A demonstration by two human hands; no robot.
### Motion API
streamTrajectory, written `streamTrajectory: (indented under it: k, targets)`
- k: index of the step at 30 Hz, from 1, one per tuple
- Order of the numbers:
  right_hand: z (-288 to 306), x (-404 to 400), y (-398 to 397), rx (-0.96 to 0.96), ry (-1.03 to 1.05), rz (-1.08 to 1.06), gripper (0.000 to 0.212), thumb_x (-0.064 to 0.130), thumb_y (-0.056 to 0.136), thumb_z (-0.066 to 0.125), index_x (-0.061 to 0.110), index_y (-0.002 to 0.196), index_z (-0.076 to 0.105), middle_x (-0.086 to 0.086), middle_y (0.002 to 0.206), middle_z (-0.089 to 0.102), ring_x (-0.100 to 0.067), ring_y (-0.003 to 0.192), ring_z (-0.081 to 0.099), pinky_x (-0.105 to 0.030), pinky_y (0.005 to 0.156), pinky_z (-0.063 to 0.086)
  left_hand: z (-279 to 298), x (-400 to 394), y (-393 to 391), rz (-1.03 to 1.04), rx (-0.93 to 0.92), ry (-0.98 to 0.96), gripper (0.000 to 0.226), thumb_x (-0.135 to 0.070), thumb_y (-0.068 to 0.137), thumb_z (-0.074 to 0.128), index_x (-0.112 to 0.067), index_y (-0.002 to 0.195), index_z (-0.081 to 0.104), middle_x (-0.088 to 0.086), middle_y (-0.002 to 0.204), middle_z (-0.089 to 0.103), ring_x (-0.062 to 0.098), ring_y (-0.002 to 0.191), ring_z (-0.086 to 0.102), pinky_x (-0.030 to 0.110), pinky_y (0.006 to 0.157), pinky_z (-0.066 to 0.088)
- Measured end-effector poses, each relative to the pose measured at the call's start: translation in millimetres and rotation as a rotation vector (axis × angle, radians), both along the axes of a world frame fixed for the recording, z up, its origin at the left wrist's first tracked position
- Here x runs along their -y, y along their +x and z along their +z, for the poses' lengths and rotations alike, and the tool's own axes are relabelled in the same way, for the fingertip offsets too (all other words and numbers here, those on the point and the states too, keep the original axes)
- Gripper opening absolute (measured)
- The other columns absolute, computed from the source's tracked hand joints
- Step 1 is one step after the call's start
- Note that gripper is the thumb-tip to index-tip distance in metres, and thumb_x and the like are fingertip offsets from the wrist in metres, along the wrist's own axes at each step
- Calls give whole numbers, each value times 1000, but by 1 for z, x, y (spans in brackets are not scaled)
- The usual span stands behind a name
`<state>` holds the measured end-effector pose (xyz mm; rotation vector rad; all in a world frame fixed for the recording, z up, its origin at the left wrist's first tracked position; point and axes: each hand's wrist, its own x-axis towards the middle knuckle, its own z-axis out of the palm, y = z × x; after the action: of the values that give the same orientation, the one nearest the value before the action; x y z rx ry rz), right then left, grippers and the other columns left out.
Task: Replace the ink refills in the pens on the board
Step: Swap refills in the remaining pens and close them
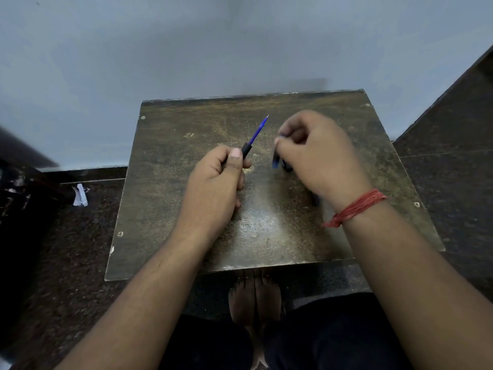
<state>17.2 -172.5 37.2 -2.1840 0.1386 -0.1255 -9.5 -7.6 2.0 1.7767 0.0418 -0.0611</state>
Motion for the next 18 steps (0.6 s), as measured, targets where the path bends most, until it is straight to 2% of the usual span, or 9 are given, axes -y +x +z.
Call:
streamTrajectory:
  k: [2, 4, 7, 10, 13, 18]
  targets:
    - [-3, 4, 3, 78, 259, -140, 8, 19, 84, 70, 22, 81, 63, 7, 66, 62, -6, 56, 56, -23, 53, 44, 0, 1, -1, -3, -14, 8, 33, -36, 110, 45, -20, 91, 66, -12, 60, 52, 5, 48, 46, 34, 55, 44]
    - [-4, 5, 5, 103, 427, -207, 6, 19, 83, 70, 22, 82, 65, -2, 72, 64, -14, 64, 58, -30, 56, 45, 1, 2, -1, -6, -25, 15, 33, -35, 111, 45, -18, 92, 66, -12, 60, 52, 5, 47, 46, 32, 54, 44]
    - [-3, 6, 6, 121, 616, -244, 10, 10, 87, 68, 17, 82, 64, -1, 70, 62, -17, 67, 57, -26, 52, 43, -1, 2, -1, -12, -27, 14, 33, -35, 110, 46, -17, 92, 66, -12, 59, 52, 5, 47, 46, 33, 55, 43]
    - [-1, 8, 7, 152, 721, -295, 12, 5, 90, 66, 14, 84, 62, 4, 65, 61, -14, 61, 56, -23, 48, 41, -2, 2, 0, -22, -30, 9, 33, -34, 110, 46, -16, 91, 66, -12, 57, 51, 5, 47, 45, 34, 57, 43]
    - [-2, 10, 9, 186, 828, -310, 13, 4, 92, 65, 13, 85, 61, -1, 71, 62, -10, 58, 56, -21, 47, 42, -2, 3, 0, -30, -39, 16, 34, -32, 110, 47, -12, 93, 67, -12, 56, 50, 6, 48, 45, 33, 56, 43]
    - [-4, 11, 10, 210, 775, -286, 7, 8, 91, 67, 14, 88, 63, -3, 76, 64, -9, 61, 59, -22, 49, 43, -4, 2, 0, -47, -34, 12, 34, -36, 108, 47, -15, 91, 68, -12, 57, 49, 7, 48, 44, 33, 56, 43]
